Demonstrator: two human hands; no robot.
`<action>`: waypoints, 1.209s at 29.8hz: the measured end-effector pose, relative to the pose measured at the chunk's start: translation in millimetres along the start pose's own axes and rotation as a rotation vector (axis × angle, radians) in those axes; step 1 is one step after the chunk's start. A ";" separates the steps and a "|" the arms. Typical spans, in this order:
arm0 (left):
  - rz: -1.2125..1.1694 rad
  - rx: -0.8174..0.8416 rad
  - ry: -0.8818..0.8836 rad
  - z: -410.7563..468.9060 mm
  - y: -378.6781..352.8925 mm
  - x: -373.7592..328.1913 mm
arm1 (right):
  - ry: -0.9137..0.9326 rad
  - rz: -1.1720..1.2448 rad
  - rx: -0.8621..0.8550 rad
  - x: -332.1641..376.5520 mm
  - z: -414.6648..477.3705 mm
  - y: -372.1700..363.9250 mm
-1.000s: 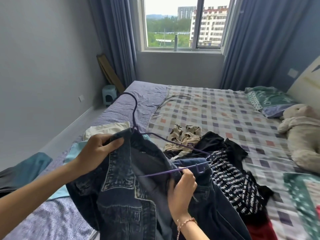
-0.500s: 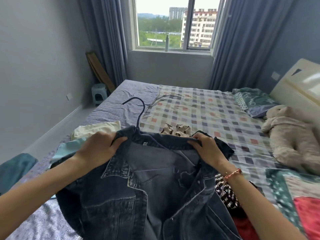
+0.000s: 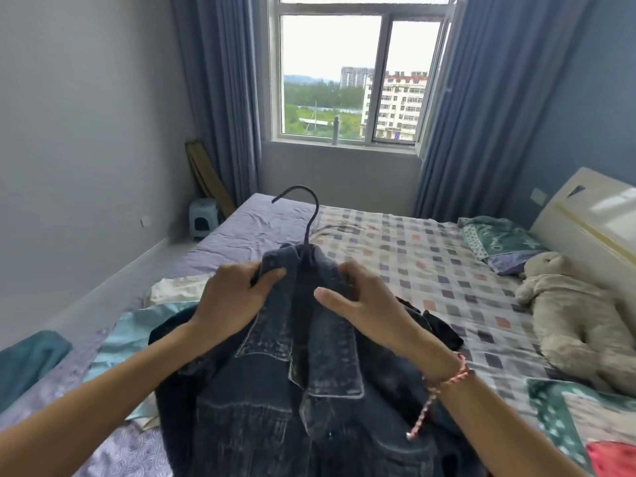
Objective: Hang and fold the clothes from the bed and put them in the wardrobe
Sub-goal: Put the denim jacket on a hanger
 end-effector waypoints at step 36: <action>0.113 -0.075 -0.100 -3.3 233.9 7.6 | 0.308 0.237 0.082 204.7 15.1 -82.2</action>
Point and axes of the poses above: each hand's wrist, its own z-axis towards the middle knuckle, its own y-axis out of the back of the hand, x = y × z, the point moved 3 cm from there along z, towards the middle knuckle, and after that the axes turned 12 degrees about -x, right-handed, at the moved point
